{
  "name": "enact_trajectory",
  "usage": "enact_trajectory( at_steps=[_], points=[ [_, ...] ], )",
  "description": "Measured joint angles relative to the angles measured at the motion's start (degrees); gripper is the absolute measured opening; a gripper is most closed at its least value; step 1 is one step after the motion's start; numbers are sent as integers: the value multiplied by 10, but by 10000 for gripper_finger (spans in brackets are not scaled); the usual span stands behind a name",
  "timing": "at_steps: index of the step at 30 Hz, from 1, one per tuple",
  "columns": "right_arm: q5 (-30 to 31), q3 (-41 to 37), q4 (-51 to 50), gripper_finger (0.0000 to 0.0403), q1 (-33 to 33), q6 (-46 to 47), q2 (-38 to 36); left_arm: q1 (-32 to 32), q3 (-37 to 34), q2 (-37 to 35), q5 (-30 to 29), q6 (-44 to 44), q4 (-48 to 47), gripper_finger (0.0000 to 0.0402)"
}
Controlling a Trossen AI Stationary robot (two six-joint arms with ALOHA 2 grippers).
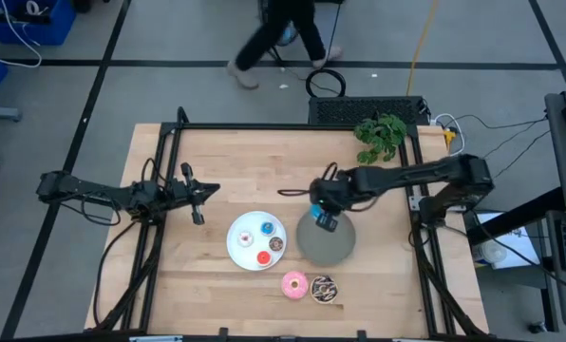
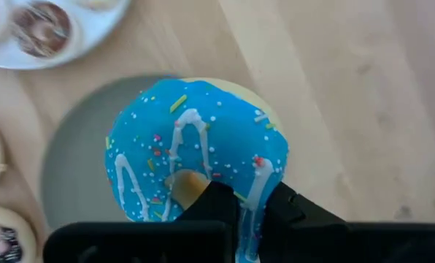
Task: Pick & Place donuts
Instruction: Put the large blue donut on the green plate
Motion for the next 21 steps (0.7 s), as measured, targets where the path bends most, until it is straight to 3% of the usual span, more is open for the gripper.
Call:
enact_trajectory(
  at_steps=[11, 21],
  points=[
    [-64, -3, 1, 12, -11, -52, 119, 0, 0, 0, 0, 2, -4, 21],
    [-87, -3, 7, 12, -11, -61, 141, 0, 0, 0, 0, 2, -4, 21]
  ],
)
